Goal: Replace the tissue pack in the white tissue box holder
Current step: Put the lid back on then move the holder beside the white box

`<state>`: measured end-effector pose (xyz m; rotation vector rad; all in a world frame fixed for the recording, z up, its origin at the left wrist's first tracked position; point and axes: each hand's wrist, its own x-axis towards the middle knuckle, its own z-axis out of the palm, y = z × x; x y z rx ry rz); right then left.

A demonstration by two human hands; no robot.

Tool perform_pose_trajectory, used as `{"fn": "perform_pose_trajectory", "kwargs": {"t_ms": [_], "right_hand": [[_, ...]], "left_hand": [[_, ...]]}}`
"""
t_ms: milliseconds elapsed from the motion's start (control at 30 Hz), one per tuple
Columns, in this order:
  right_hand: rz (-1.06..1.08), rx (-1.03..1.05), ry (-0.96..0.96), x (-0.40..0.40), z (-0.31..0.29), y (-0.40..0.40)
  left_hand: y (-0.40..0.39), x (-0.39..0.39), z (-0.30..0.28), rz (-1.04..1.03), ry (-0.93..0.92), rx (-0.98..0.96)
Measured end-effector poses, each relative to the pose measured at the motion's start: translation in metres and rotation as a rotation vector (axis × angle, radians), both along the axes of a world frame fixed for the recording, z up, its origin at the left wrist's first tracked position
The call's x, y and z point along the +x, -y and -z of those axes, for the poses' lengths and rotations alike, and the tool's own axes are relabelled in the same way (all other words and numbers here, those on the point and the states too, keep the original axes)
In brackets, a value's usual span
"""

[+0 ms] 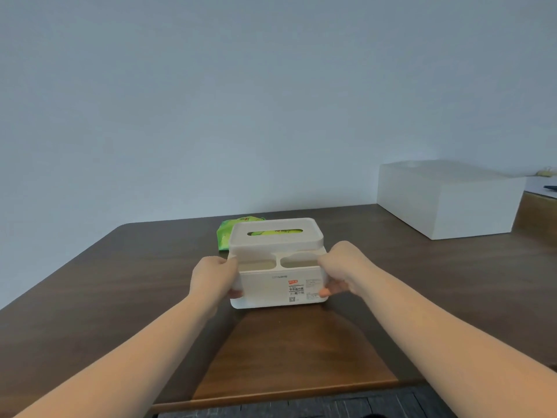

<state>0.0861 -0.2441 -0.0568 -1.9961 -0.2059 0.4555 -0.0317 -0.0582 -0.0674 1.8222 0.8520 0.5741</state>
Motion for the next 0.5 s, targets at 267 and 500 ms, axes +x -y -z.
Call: {"fn": "perform_pose_trajectory", "kwargs": {"t_ms": [267,500], "right_hand": [[0.160,0.082,0.041,0.045,0.002,0.033],[0.255,0.029,0.073,0.121,0.003,0.057]], "left_hand": [[0.026,0.049,-0.004,0.120,0.063,0.022],[0.051,0.125,0.004,0.173,0.041,0.110]]}}
